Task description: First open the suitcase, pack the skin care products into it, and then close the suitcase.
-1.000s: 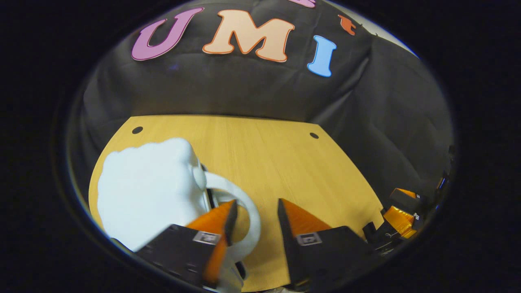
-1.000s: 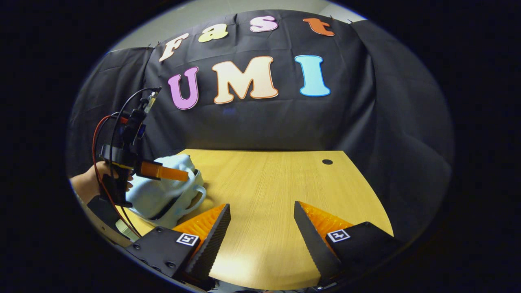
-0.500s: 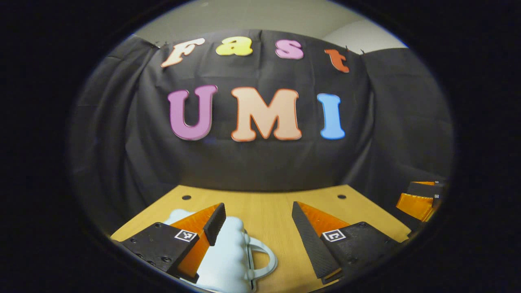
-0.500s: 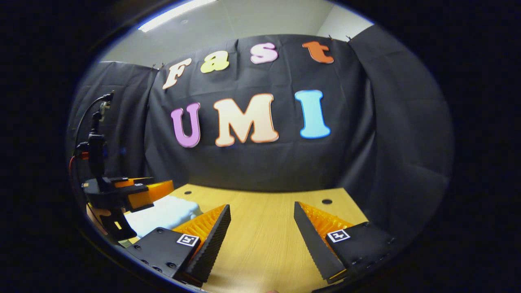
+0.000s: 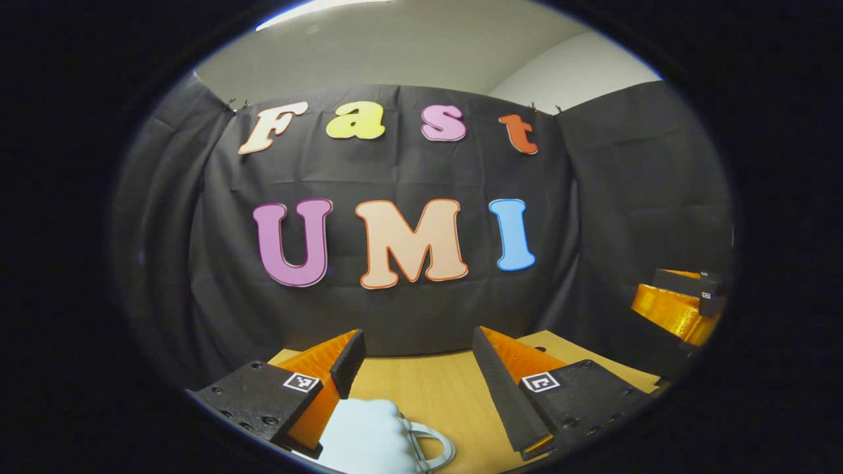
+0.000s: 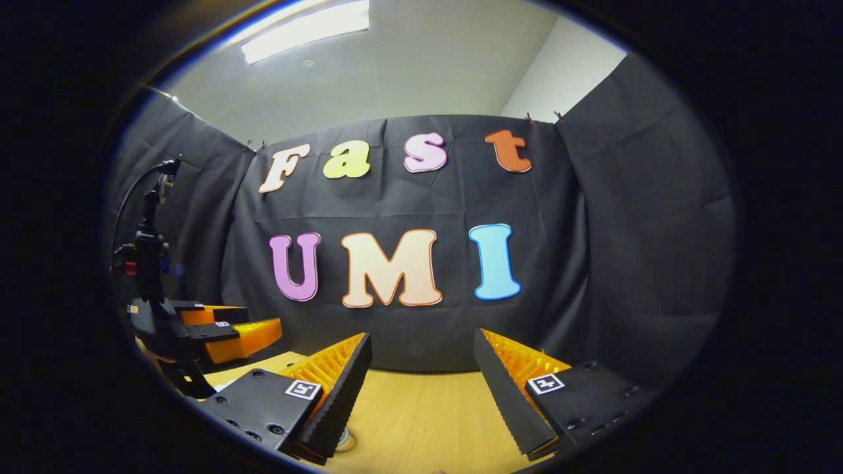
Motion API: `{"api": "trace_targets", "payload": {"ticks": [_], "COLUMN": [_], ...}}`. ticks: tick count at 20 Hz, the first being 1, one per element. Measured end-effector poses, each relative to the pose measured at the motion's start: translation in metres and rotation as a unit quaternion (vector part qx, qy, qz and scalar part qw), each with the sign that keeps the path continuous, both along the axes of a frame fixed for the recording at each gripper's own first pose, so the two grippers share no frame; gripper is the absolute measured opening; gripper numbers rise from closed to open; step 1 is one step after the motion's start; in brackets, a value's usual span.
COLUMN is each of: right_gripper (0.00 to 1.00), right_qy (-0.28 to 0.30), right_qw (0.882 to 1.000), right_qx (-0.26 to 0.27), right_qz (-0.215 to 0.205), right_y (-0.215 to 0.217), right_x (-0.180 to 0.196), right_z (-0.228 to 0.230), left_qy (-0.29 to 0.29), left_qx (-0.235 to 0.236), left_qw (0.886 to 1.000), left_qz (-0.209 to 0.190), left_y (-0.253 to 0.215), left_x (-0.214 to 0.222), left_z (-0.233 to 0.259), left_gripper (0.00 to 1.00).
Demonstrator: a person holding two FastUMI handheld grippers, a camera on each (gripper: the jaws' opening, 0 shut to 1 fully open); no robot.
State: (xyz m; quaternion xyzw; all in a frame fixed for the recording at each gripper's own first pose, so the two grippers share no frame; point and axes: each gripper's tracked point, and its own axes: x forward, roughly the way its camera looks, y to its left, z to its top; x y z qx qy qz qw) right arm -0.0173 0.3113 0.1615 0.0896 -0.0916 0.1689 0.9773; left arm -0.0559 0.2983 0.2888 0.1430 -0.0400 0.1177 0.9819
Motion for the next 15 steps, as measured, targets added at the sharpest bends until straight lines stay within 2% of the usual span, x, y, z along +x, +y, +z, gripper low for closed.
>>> {"api": "trace_targets", "payload": {"ticks": [4,8,15], "right_gripper": [0.98,0.98,0.98], "right_qy": [-0.008,-0.011,-0.023], "right_qw": [1.000,1.000,1.000], "right_qx": [0.000,-0.002,-0.002], "right_qz": [0.004,0.013,0.016], "right_y": [0.017,0.032,0.043], "right_x": [-0.008,-0.014,-0.020], "right_z": [0.009,0.011,0.022], "left_qy": [0.006,-0.009,-0.016], "left_qx": [-0.007,0.011,-0.001], "left_qw": [1.000,1.000,1.000], "left_qz": [-0.008,-0.001,0.006], "left_y": [0.008,0.020,0.034], "left_x": [-0.008,-0.020,-0.028], "left_z": [0.002,0.014,0.018], "left_gripper": [0.95,0.96,0.96]}}
